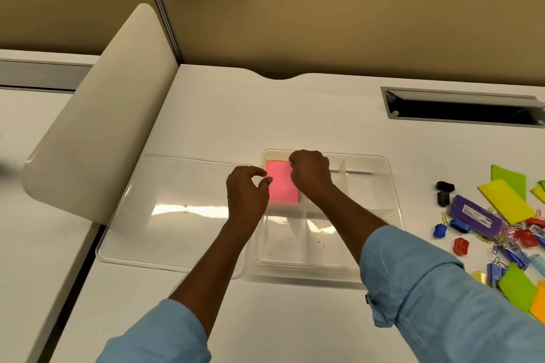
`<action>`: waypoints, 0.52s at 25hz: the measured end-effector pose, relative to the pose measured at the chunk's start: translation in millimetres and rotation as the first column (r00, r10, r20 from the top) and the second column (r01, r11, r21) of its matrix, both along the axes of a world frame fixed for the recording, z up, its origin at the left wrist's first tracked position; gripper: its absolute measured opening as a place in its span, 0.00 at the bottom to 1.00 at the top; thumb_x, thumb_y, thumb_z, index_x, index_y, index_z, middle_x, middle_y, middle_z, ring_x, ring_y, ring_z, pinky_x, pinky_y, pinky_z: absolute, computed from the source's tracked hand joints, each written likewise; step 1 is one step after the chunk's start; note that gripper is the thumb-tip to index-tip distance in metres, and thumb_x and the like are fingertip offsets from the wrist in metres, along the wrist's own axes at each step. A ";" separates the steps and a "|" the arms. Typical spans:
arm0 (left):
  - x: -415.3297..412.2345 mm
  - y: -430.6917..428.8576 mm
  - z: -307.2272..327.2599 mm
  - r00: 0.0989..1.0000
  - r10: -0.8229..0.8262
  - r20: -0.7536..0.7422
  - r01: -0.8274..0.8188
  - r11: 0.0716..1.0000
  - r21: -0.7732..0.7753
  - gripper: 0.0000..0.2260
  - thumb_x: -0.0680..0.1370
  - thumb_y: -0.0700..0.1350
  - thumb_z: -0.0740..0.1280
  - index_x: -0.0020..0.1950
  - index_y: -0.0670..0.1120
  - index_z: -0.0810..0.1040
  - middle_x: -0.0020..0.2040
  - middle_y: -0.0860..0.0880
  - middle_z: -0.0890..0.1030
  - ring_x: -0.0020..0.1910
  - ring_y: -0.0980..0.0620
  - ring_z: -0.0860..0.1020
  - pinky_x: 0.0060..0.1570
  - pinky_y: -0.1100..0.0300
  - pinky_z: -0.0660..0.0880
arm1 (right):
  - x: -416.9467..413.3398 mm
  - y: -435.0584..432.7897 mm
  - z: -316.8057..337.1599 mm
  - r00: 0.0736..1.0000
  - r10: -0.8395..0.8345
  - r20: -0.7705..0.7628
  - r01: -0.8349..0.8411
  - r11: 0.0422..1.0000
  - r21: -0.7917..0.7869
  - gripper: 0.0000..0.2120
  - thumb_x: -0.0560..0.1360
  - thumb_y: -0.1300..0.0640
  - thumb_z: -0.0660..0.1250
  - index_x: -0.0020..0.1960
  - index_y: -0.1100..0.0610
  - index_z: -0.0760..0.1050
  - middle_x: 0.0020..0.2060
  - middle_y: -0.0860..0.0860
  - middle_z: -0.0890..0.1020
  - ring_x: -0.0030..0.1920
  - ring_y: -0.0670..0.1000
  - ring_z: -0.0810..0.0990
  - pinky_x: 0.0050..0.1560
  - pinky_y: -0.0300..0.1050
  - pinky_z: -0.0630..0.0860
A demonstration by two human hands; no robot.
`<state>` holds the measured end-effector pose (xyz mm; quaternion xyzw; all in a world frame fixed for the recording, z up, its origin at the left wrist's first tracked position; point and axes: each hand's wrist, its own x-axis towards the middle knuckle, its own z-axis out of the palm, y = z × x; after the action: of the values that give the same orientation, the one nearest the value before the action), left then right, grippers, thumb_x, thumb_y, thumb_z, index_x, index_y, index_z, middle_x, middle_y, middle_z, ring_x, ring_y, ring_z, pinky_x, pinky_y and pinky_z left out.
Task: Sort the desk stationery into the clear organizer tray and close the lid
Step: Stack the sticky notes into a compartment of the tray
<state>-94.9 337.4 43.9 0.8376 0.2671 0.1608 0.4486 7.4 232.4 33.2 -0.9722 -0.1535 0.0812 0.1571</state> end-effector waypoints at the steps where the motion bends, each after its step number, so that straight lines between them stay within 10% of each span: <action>1: 0.1 -1.1 -1.2 1.000 -0.003 -0.008 0.003 1.000 -0.001 0.05 0.71 0.41 0.73 0.46 0.43 0.82 0.49 0.45 0.81 0.49 0.52 0.75 0.53 0.62 0.68 | -0.8 0.3 -1.3 1.000 0.015 0.018 -0.015 1.000 -0.022 0.12 0.71 0.67 0.58 0.43 0.58 0.79 0.40 0.54 0.83 0.46 0.59 0.79 0.48 0.47 0.69; 13: -2.0 -12.2 20.5 0.999 -0.011 0.033 0.008 0.997 0.078 0.06 0.74 0.35 0.67 0.46 0.42 0.82 0.49 0.45 0.81 0.51 0.50 0.76 0.53 0.65 0.66 | -17.6 -6.7 0.5 0.985 0.067 0.158 -0.063 0.998 -0.032 0.12 0.72 0.68 0.56 0.38 0.54 0.71 0.37 0.52 0.79 0.44 0.57 0.76 0.43 0.47 0.63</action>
<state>-96.9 325.2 64.3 0.8529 0.2493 0.1827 0.4208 -10.2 225.7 33.7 -0.9720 -0.1960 0.0107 0.1288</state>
